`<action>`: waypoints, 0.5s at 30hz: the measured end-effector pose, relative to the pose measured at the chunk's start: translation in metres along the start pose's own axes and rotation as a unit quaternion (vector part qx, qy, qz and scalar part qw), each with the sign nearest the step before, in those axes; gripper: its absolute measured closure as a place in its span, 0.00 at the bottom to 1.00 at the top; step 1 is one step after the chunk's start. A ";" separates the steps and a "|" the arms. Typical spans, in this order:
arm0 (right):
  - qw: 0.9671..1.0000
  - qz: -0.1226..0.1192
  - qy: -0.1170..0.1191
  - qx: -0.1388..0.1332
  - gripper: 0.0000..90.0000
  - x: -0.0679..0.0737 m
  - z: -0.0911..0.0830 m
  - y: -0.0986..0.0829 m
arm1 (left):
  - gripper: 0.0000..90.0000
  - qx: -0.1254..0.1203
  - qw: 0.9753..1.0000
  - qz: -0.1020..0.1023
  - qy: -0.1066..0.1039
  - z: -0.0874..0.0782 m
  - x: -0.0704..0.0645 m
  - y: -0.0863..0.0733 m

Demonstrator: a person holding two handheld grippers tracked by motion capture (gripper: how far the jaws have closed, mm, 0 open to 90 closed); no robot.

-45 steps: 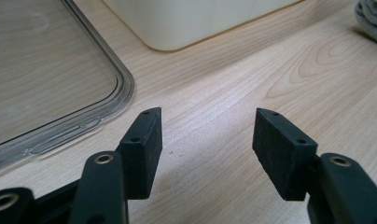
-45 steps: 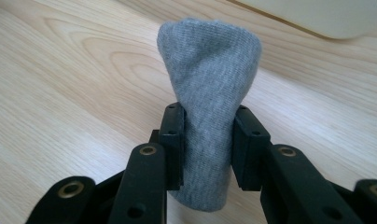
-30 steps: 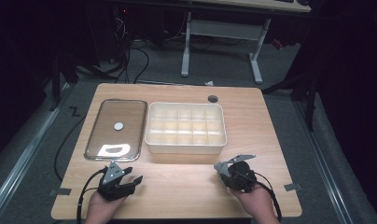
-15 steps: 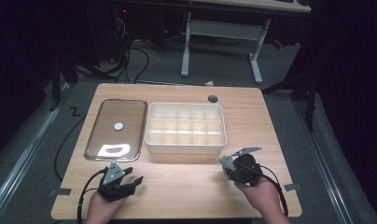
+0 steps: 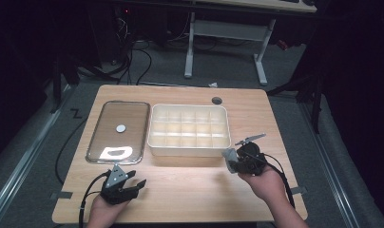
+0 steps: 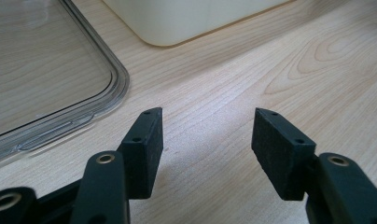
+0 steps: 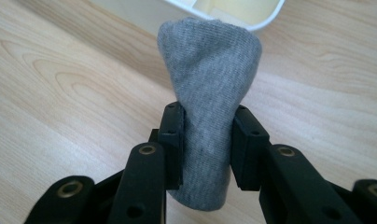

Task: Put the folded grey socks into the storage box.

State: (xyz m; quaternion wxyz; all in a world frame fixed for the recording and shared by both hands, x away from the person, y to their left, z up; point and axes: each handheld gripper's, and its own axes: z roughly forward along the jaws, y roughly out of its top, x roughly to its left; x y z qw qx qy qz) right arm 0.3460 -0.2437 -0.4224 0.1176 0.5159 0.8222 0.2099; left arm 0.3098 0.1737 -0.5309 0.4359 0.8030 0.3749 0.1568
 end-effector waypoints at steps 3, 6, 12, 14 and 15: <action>1.000 0.001 0.000 0.001 0.78 -0.003 -0.003 0.013 | 0.49 0.001 1.000 0.000 0.000 0.000 0.001 0.000; 1.000 -0.001 0.004 0.004 0.78 -0.006 -0.003 0.025 | 0.49 0.000 1.000 0.000 0.000 0.000 0.001 0.000; 1.000 -0.009 0.004 0.019 0.78 -0.008 -0.002 0.047 | 0.50 0.004 1.000 0.000 -0.004 0.001 0.002 0.000; 1.000 -0.010 0.006 0.019 0.78 -0.009 -0.001 0.050 | 0.50 0.004 1.000 0.000 -0.004 0.001 0.002 0.000; 1.000 -0.008 0.003 0.023 0.78 -0.010 0.000 0.053 | 0.50 0.004 1.000 -0.001 -0.005 0.000 0.002 0.000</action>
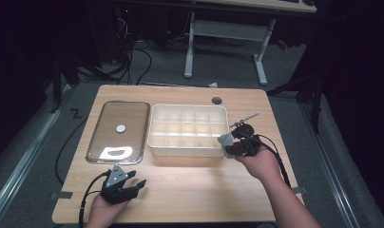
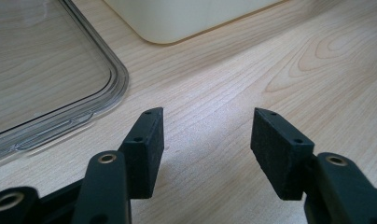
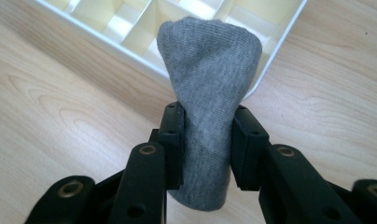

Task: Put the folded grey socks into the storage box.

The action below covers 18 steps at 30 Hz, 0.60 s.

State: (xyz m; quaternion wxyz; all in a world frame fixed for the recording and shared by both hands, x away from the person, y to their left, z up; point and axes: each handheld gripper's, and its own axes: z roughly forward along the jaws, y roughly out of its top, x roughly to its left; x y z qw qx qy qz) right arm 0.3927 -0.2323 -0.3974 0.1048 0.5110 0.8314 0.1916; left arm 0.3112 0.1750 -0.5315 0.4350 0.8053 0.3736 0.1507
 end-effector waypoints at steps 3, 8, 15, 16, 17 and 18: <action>1.000 0.005 0.004 0.005 0.78 -0.004 0.003 0.010 | 0.50 -0.003 1.000 -0.001 0.000 0.000 0.000 0.000; 1.000 0.008 0.009 0.022 0.78 -0.009 0.010 0.030 | 0.50 -0.004 1.000 -0.001 -0.003 0.000 0.000 0.000; 0.998 0.013 0.003 0.053 0.78 -0.013 0.030 0.044 | 0.50 -0.002 1.000 -0.001 -0.006 0.000 0.001 0.000; 0.998 0.016 0.002 0.056 0.78 -0.013 0.032 0.045 | 0.50 -0.002 1.000 -0.001 -0.006 0.000 0.001 0.000; 0.998 0.016 0.002 0.056 0.78 -0.013 0.032 0.045 | 0.50 -0.003 1.000 -0.001 -0.005 0.000 0.001 0.000; 0.998 0.016 0.003 0.058 0.78 -0.014 0.035 0.047 | 0.50 -0.003 1.000 0.000 -0.005 0.001 0.001 0.000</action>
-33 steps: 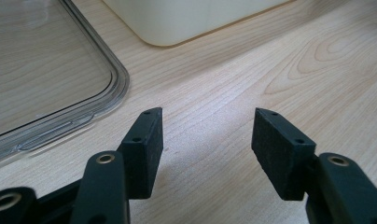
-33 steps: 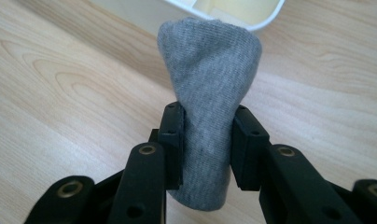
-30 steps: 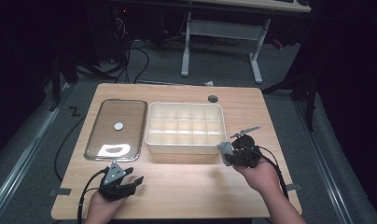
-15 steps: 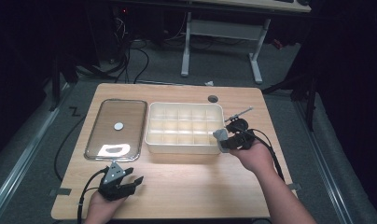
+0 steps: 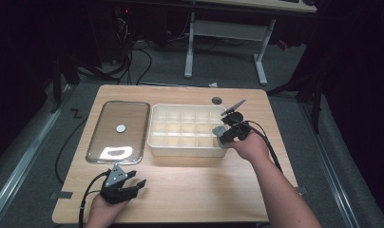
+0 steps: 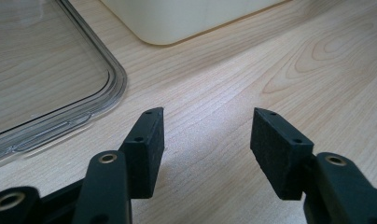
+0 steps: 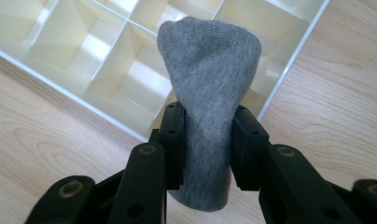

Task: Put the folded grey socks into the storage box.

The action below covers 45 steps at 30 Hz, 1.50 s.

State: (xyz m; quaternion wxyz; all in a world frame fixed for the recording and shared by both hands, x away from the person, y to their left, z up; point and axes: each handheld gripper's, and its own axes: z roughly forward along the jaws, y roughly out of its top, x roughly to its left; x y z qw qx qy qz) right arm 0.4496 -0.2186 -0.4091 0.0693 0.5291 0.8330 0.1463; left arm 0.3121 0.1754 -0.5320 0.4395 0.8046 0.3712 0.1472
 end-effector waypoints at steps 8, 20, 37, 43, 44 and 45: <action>0.999 -0.004 -0.014 0.037 0.78 0.002 0.016 0.010 | 0.50 0.002 1.000 0.002 0.000 0.001 0.000 0.000; 0.998 -0.004 -0.021 0.066 0.80 0.006 0.032 0.014 | 0.50 0.007 1.000 0.006 0.000 0.002 -0.001 0.000; 0.995 -0.008 -0.028 0.094 0.80 0.008 0.058 0.014 | 0.51 0.006 1.000 0.011 0.003 0.002 -0.002 0.000; 0.995 -0.009 -0.032 0.098 0.79 0.010 0.063 0.014 | 0.51 0.008 1.000 0.010 0.002 0.003 -0.002 0.000; 0.995 -0.009 -0.032 0.098 0.79 0.010 0.063 0.014 | 0.51 0.008 1.000 0.010 0.002 0.003 -0.002 0.000; 0.995 -0.009 -0.032 0.098 0.79 0.010 0.062 0.014 | 0.51 0.007 1.000 0.010 0.002 0.003 -0.002 0.000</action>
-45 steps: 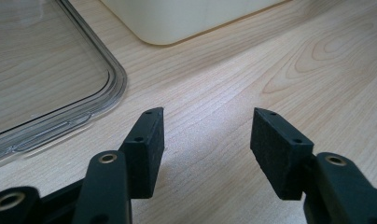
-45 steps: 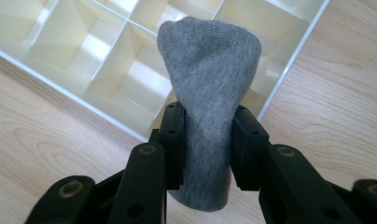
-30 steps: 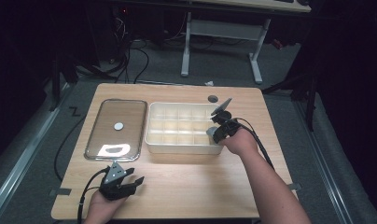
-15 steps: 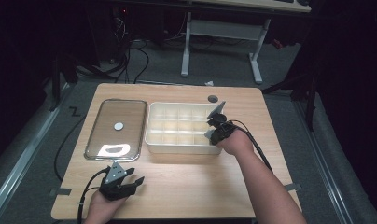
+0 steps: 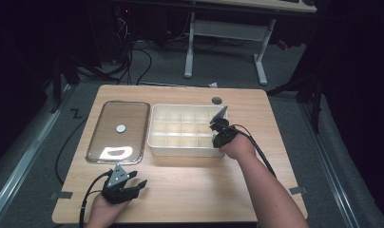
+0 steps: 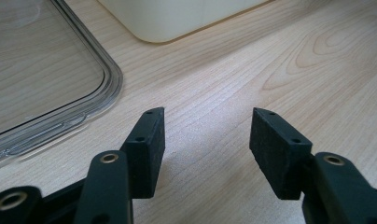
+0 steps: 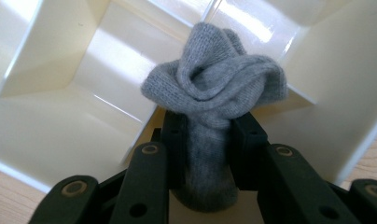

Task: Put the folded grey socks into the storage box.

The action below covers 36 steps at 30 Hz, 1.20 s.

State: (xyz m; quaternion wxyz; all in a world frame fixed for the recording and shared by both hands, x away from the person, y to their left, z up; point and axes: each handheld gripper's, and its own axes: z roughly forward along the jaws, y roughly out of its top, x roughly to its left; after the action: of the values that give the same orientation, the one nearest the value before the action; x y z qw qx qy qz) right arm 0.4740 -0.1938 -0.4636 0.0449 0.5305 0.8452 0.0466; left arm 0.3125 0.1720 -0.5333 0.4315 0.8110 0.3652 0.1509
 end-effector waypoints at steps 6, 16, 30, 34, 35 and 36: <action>1.000 0.002 0.004 0.000 0.78 -0.001 -0.001 0.000 | 0.51 0.000 1.000 0.000 0.000 0.000 0.000 0.000; 1.000 0.010 0.014 0.003 0.72 -0.003 -0.006 0.002 | 0.51 0.003 1.000 -0.001 -0.001 0.001 0.000 0.000; 0.999 0.019 0.027 -0.013 0.67 -0.007 -0.022 -0.001 | 0.51 0.006 1.000 -0.001 -0.001 0.002 0.000 0.000; 0.999 0.015 0.035 -0.025 0.68 -0.008 -0.034 -0.002 | 0.51 0.008 1.000 0.000 -0.002 0.002 0.000 0.000; 0.999 0.013 0.040 -0.025 0.69 -0.008 -0.037 -0.003 | 0.51 0.010 1.000 0.001 -0.003 0.002 0.001 0.001; 0.999 0.007 0.042 -0.025 0.71 -0.008 -0.039 -0.003 | 0.51 0.010 1.000 0.000 -0.003 0.002 0.000 0.001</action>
State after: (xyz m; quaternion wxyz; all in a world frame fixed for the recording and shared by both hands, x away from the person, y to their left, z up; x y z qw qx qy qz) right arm 0.4701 -0.2036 -0.4251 0.0225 0.5326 0.8412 0.0905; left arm 0.3140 0.1711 -0.5339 0.4243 0.8159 0.3651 0.1450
